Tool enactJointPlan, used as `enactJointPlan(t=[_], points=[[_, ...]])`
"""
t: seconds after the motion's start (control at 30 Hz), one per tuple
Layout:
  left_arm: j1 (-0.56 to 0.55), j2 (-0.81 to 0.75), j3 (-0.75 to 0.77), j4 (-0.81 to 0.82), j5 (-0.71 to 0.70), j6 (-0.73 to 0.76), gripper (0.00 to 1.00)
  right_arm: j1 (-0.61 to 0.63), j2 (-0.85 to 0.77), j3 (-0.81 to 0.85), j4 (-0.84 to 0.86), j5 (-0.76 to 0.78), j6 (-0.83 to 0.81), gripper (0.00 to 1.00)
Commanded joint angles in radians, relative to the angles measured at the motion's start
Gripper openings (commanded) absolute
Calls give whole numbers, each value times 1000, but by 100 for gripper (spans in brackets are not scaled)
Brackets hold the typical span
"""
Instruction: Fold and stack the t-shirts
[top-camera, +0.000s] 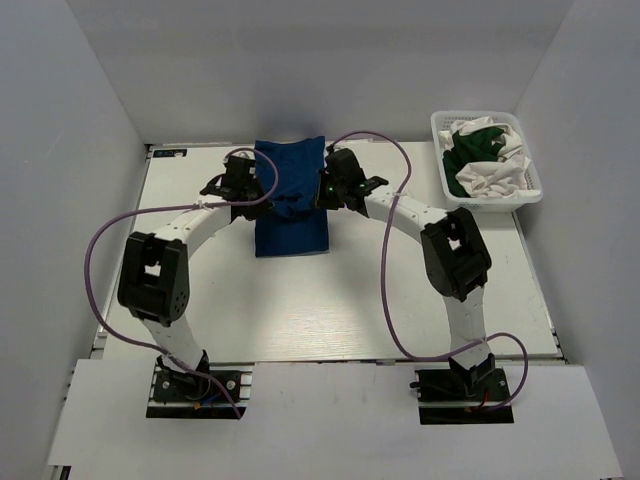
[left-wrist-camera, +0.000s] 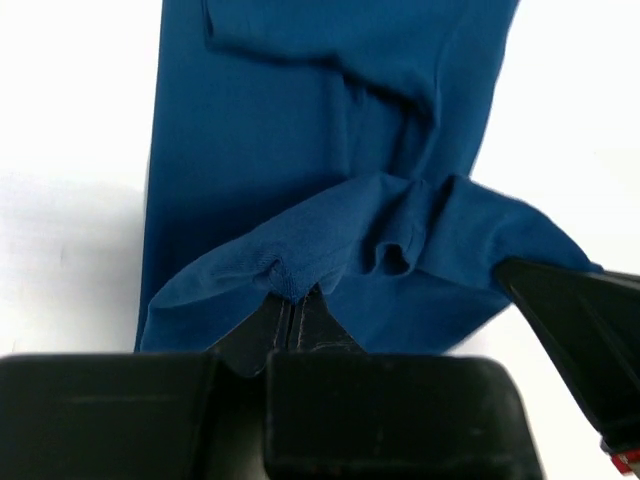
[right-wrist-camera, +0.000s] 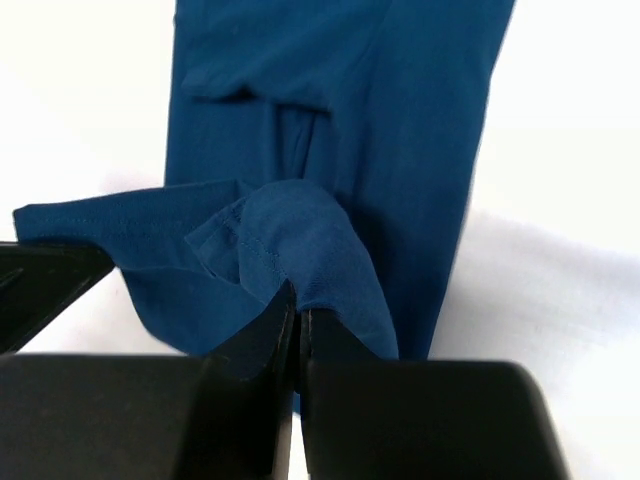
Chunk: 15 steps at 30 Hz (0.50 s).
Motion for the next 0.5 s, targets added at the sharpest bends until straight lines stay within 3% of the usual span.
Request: enactJointPlan(t=[0.0,0.2,0.23,0.27,0.3,0.33,0.37,0.4,0.43,0.47], points=[[25,46,60,91,-3,10,0,-30,56,84,58,-59,-21,0],[53,193,163,95,40,20,0,-61,145,143,117,-148,-31,1],[64,208,175,107,40,20,0,-65,159,187,122,-157,-50,4],[64,227,195,96,40,20,0,-73,196,206,131,-162,-54,21],[77,243,249,83,40,20,10,-73,210,227,133,-174,-60,33],[93,276,283,44,54,20,27,-82,236,279,119,-202,-86,42],[93,288,315,27,63,20,69,-91,256,324,113,-214,-90,57],[104,288,367,27,63,32,85,-96,257,339,102,-254,-108,78],[104,288,387,18,83,43,100,-102,256,356,96,-262,-125,90],[104,288,416,18,101,58,100,-99,241,350,94,-271,-133,90]])
